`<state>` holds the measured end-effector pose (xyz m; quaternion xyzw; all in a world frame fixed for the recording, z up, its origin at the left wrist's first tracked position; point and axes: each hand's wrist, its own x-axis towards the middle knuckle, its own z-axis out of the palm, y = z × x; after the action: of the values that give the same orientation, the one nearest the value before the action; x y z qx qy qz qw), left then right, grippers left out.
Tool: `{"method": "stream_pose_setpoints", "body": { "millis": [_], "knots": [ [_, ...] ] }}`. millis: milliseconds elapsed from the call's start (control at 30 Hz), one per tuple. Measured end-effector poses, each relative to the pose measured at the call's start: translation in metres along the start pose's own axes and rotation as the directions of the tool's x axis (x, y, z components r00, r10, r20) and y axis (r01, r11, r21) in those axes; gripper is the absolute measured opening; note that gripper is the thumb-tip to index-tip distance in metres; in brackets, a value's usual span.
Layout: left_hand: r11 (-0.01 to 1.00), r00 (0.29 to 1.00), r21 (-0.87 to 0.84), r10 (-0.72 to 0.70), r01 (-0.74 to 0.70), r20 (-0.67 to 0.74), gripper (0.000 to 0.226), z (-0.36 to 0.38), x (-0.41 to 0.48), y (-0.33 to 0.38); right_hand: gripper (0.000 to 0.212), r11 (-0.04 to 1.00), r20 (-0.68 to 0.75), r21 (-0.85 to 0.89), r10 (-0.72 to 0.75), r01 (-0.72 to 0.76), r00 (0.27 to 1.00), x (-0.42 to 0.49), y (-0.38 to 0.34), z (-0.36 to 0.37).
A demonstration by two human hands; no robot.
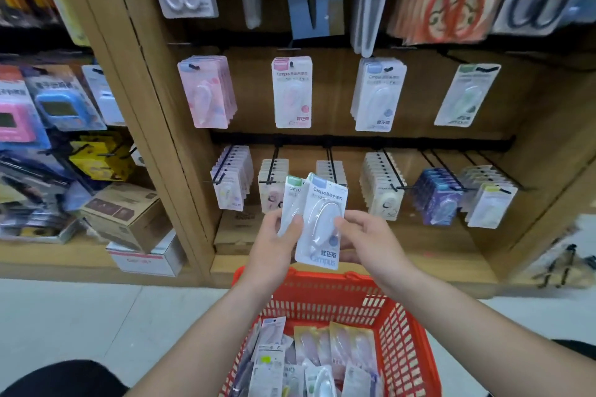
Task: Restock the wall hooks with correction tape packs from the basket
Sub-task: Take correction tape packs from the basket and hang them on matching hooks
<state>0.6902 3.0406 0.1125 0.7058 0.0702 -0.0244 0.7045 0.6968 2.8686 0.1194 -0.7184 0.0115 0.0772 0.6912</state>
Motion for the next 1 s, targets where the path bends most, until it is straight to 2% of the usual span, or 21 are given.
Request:
{"method": "stream_pose_setpoints", "body": {
  "millis": [300, 500, 633, 733, 833, 1000],
  "knots": [
    [1.000, 0.987, 0.010, -0.013, 0.012, 0.160, 0.043, 0.036, -0.002, 0.013, 0.018, 0.982, -0.109, 0.186, 0.065, -0.044, 0.992, -0.013, 0.002, -0.054],
    [0.998, 0.982, 0.070, -0.022, 0.009, 0.189, 0.033, 0.072, 0.006, 0.020, 0.015, 0.997, -0.178, 0.082, 0.000, 0.015, 0.984, -0.019, -0.001, -0.098],
    [0.991, 0.982, 0.130, -0.009, -0.016, 0.186, 0.029, 0.097, 0.017, 0.032, 0.014, 0.992, -0.256, 0.112, -0.028, 0.058, 0.966, -0.019, -0.009, -0.123],
    [0.989, 0.981, 0.138, 0.034, -0.061, 0.190, 0.029, 0.105, 0.031, 0.049, 0.015, 0.984, -0.308, 0.123, -0.087, 0.131, 0.947, -0.010, -0.025, -0.133],
    [0.988, 0.982, 0.096, 0.104, -0.120, 0.158, 0.036, 0.099, 0.045, 0.066, 0.019, 0.973, -0.350, 0.048, -0.195, 0.225, 0.916, 0.012, -0.052, -0.135],
    [0.985, 0.983, -0.010, 0.170, -0.170, 0.061, 0.037, 0.074, 0.063, 0.078, 0.021, 0.941, -0.334, 0.002, -0.319, 0.339, 0.887, 0.060, -0.097, -0.120]
  ]
}}
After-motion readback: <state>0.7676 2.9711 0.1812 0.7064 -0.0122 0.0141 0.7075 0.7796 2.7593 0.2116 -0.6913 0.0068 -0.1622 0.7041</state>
